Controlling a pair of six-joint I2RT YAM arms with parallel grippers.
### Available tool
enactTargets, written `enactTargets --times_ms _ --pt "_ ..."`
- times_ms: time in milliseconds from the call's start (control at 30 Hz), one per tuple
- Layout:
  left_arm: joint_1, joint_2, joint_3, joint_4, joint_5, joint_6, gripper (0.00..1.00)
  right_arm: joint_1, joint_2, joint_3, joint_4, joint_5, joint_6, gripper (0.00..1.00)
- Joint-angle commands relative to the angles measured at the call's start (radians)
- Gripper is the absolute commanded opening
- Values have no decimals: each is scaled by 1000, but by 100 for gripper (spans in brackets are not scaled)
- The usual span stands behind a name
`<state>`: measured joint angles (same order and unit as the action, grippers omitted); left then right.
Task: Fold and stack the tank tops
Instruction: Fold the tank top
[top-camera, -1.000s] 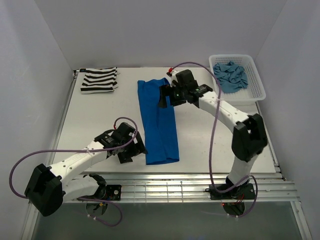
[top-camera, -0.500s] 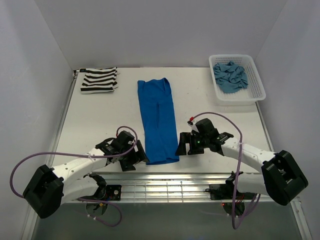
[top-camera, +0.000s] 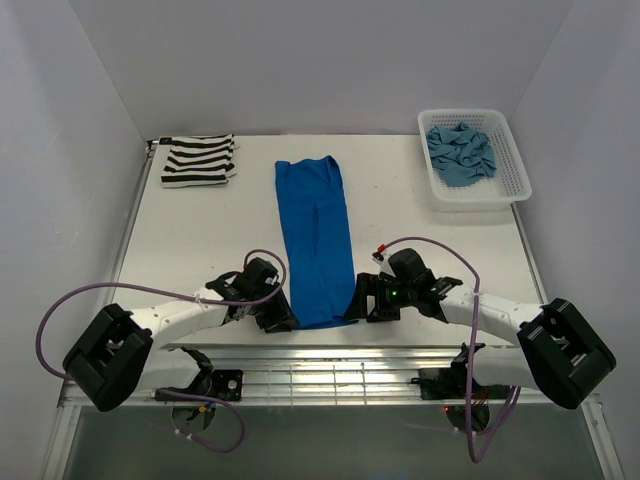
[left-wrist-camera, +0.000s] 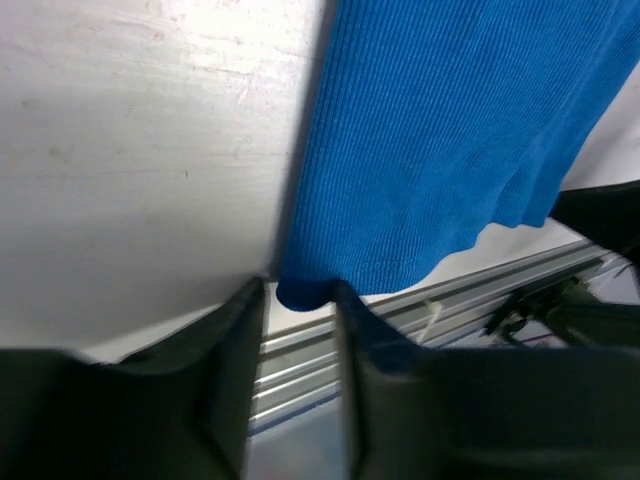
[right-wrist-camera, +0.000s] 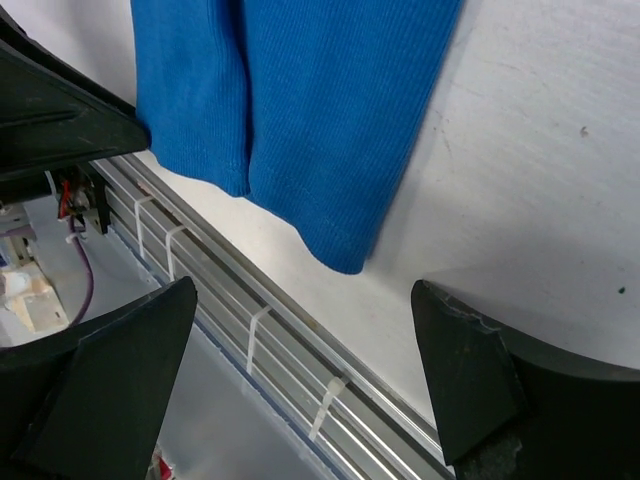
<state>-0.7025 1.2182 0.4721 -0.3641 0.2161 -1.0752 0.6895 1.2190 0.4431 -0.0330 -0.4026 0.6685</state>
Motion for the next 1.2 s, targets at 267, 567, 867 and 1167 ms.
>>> enactTargets --times_ms 267,567,867,1167 --pt "-3 44 -1 14 0 32 6 4 115 14 -18 74 85 59" --pt "-2 26 -15 11 8 26 0 4 171 -7 7 57 80 32" --pt "-3 -111 -40 -44 19 44 0 28 80 -67 21 8 75 8" --pt "-6 -170 -15 -107 51 23 0 87 -1 -40 -28 48 103 8"
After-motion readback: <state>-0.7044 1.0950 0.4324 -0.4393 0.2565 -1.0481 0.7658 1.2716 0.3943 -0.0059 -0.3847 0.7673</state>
